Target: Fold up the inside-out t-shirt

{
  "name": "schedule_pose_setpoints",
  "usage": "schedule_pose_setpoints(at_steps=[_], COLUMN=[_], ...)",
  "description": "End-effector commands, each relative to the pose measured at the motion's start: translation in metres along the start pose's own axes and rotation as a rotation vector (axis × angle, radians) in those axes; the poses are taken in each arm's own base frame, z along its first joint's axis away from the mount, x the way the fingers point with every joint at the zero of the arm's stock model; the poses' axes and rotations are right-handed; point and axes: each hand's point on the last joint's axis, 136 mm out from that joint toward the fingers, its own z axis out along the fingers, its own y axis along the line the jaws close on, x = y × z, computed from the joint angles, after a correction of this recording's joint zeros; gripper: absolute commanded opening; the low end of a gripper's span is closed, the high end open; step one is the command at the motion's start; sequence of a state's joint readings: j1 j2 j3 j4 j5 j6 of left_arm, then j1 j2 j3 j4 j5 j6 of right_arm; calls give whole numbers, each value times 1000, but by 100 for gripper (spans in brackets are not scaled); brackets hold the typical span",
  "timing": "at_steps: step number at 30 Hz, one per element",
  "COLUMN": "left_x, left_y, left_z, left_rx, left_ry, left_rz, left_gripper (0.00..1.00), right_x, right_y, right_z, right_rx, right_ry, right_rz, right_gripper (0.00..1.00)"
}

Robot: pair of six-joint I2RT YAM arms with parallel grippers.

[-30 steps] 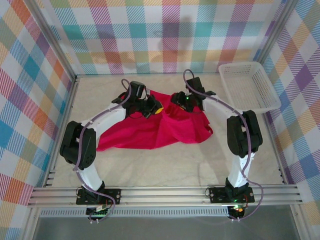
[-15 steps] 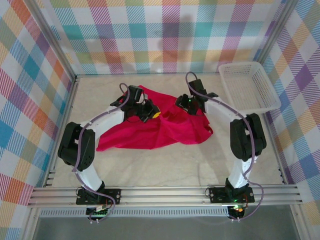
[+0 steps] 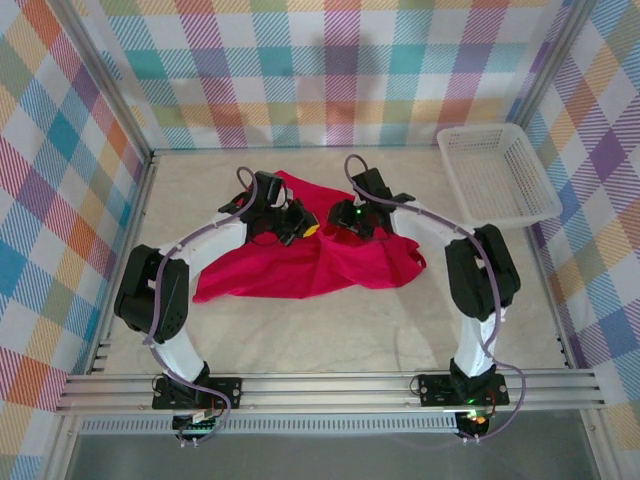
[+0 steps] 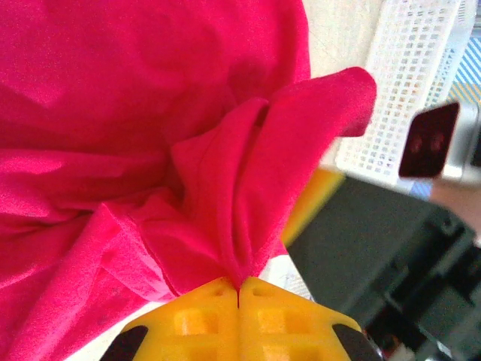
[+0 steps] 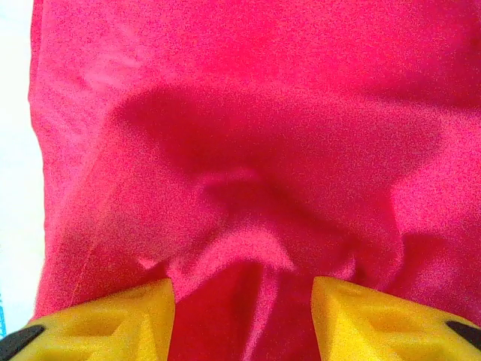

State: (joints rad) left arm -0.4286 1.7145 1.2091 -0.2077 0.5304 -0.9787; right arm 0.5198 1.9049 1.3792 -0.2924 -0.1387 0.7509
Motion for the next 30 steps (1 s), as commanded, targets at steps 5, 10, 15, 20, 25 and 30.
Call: schedule_pose_setpoints(at_steps=[5,10,15,20,25,30], left_x=[0,-1,-6,-14,-23,-25], left_y=[-12,-13,-12,-10,-1,2], left_z=[-20,-24,-27,-27,-23,-22], left_rx=[38,38,39,30,10,5], left_ry=[-28,-31,-38,-40,-42,-41], left_rz=[33,39,36,34,18,14], left_gripper=[0,0,0,0,0,0], right_x=[-33,-35,-34,-34,-38,-34], right_y=[13,7,8,18,21,18], right_z=[17,16,-5,-53,-115,-159], right_rx=[37,76,92,89,50,-41], right_ry=[-57,-64,-73,-104,-135,-132], right_rz=[-18,-16,-49,-126,-176,-182], right_gripper=[54,26,0,0,0,0])
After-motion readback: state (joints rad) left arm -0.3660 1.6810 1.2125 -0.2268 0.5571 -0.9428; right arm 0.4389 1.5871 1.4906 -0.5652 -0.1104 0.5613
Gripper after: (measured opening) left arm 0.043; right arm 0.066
